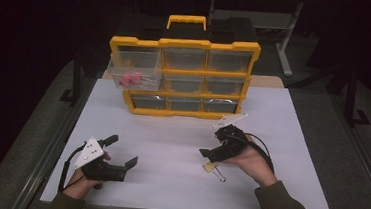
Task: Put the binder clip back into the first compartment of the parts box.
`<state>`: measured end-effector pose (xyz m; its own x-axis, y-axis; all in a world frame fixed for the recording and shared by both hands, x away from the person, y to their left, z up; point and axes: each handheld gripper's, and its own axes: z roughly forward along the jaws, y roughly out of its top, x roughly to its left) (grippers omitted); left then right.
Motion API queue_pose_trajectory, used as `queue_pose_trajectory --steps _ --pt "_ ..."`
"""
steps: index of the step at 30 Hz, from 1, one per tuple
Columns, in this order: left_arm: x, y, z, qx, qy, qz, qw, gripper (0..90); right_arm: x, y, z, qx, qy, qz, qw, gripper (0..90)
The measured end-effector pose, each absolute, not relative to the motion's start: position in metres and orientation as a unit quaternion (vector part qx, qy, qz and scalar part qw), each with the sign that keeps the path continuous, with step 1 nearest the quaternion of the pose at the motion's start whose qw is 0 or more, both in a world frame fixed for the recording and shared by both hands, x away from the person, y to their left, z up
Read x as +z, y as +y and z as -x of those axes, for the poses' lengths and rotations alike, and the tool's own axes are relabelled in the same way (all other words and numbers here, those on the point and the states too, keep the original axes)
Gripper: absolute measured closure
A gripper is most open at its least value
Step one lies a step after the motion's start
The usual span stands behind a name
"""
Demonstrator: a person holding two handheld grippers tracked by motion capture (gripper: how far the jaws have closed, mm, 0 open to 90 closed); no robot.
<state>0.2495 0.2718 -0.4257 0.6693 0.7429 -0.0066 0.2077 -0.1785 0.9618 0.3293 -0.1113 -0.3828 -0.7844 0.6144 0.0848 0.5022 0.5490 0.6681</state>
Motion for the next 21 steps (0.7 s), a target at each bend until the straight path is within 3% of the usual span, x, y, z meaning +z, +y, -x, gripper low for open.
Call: queue_pose_trajectory --steps 21 --pt "-0.426 0.27 -0.249 0.241 0.325 -0.727 0.555 0.0 -0.423 -0.118 -0.316 0.312 0.885 -0.344 0.04 30.9"
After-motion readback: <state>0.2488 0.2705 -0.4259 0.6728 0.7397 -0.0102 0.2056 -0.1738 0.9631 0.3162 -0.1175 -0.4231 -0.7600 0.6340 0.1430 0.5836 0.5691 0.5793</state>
